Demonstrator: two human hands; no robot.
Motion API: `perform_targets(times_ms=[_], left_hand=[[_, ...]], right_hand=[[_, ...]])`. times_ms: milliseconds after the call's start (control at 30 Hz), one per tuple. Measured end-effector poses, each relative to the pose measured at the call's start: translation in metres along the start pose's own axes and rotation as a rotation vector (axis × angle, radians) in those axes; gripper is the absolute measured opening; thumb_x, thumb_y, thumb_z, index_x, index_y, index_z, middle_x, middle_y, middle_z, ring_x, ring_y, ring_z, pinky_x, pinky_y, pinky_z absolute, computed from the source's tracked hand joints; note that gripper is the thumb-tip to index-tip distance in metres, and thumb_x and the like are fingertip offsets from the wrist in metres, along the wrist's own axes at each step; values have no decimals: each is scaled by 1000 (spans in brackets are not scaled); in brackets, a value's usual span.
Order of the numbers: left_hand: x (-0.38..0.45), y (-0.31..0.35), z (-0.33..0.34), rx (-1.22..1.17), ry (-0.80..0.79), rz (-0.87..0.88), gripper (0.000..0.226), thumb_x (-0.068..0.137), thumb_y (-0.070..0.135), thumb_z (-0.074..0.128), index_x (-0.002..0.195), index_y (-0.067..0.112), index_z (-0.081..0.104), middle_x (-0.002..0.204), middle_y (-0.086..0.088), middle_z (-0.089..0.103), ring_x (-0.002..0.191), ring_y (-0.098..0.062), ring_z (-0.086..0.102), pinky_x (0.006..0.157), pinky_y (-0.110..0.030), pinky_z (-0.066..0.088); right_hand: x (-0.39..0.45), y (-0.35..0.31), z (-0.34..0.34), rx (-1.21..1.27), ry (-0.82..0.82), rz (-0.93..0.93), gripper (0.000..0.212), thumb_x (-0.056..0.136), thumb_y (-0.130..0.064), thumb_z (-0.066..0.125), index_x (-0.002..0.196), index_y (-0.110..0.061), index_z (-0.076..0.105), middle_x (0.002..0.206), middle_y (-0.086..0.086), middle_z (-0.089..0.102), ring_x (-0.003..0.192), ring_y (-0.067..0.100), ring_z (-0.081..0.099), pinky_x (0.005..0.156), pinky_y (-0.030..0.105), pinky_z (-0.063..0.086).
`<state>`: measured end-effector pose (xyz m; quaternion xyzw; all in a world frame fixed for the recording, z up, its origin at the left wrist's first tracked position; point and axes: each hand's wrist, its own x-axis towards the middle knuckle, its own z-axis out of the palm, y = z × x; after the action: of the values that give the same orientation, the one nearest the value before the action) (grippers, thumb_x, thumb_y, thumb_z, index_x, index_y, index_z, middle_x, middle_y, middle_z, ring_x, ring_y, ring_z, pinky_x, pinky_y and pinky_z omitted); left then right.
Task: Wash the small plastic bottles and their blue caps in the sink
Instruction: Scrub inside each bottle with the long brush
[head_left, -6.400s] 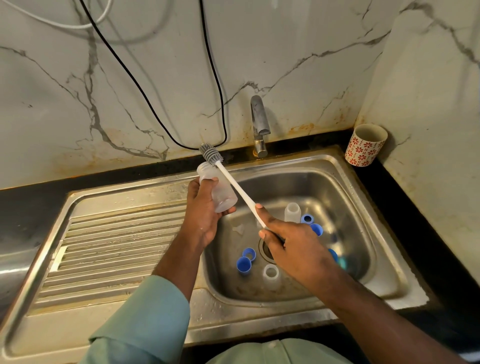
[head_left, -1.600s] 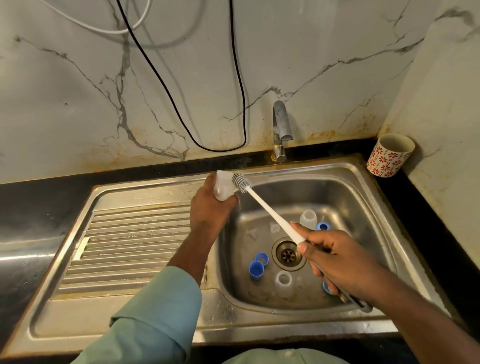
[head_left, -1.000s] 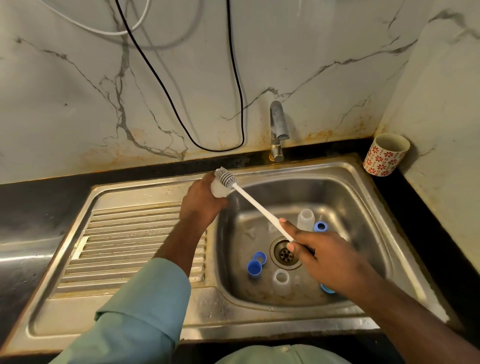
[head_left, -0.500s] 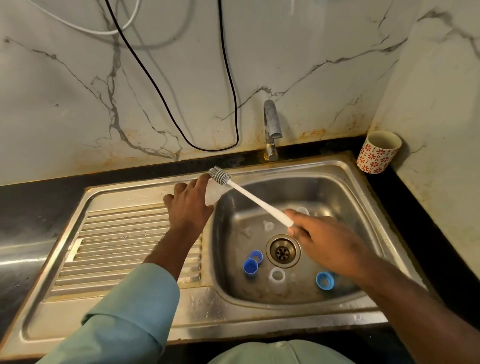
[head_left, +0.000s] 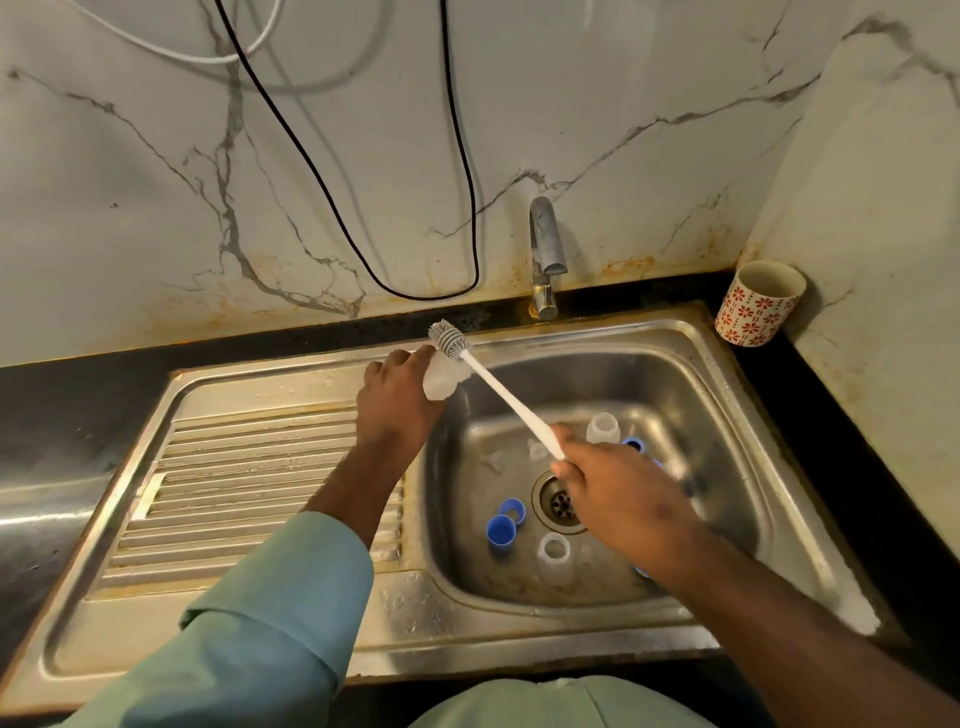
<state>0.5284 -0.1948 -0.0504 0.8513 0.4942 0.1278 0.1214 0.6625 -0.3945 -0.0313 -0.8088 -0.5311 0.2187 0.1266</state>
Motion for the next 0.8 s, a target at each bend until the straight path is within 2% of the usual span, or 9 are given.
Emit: perform_targets(times_ms=[67, 200, 267, 367, 467, 533, 633, 700, 800], left_hand=[[-3, 1, 2, 24, 5, 14, 64, 83, 26, 72, 142, 22, 49, 134, -10, 56, 120, -37, 46, 97, -48, 43], [1, -6, -5, 19, 21, -109, 66, 81, 21, 73, 142, 24, 47, 135, -9, 55, 121, -36, 46, 95, -48, 45], [3, -4, -6, 28, 17, -93, 67, 81, 23, 73, 143, 24, 47, 135, -9, 55, 121, -36, 48, 95, -49, 46], [3, 6, -2, 21, 21, -37, 65, 84, 29, 71, 144, 22, 47, 136, -10, 54, 122, -37, 47, 97, -49, 45], [-2, 17, 6, 104, 12, 61, 66, 87, 29, 69, 147, 26, 41, 140, -5, 51, 125, -34, 43, 95, -48, 44], [-2, 15, 5, 116, 10, 23, 67, 87, 29, 68, 148, 28, 40, 142, -4, 49, 127, -33, 41, 95, -50, 43], [7, 2, -1, 88, 37, -88, 68, 83, 25, 69, 146, 28, 43, 139, -6, 52, 126, -35, 44, 95, -52, 44], [10, 0, -3, 108, 28, -81, 68, 82, 26, 70, 145, 28, 44, 138, -6, 53, 125, -36, 45, 95, -52, 45], [5, 17, 1, 130, -2, 3, 65, 86, 30, 69, 146, 28, 43, 140, -4, 52, 127, -34, 44, 96, -51, 43]], right_hand=[[4, -5, 0, 10, 6, -8, 37, 104, -35, 29, 140, -29, 32, 80, -4, 53, 74, 19, 59, 60, 33, 46], [-3, -3, -8, -26, -21, -38, 39, 105, -36, 30, 143, -30, 30, 75, -8, 53, 66, 12, 56, 57, 29, 46], [-7, -5, -10, -38, -65, -34, 37, 105, -36, 31, 141, -30, 30, 74, -8, 54, 65, 12, 58, 57, 28, 48], [0, -12, -8, 6, -56, -17, 33, 105, -33, 31, 136, -26, 35, 70, -7, 50, 62, 12, 56, 50, 25, 41], [14, -16, -10, -4, -12, 22, 42, 105, -36, 32, 145, -24, 31, 86, 1, 61, 75, 19, 60, 65, 34, 50], [16, -12, -14, 3, 16, 32, 45, 104, -38, 33, 148, -27, 31, 93, 3, 65, 78, 21, 63, 70, 38, 54], [4, -4, -17, 15, -17, 19, 43, 104, -35, 33, 147, -28, 32, 79, -4, 58, 67, 13, 58, 60, 32, 50], [-2, -6, -17, -1, -43, 9, 37, 105, -33, 32, 141, -26, 36, 73, -7, 54, 63, 10, 56, 59, 32, 51], [10, -9, -16, -8, -17, 40, 38, 104, -34, 33, 140, -22, 38, 82, -2, 60, 71, 17, 61, 64, 37, 55]])
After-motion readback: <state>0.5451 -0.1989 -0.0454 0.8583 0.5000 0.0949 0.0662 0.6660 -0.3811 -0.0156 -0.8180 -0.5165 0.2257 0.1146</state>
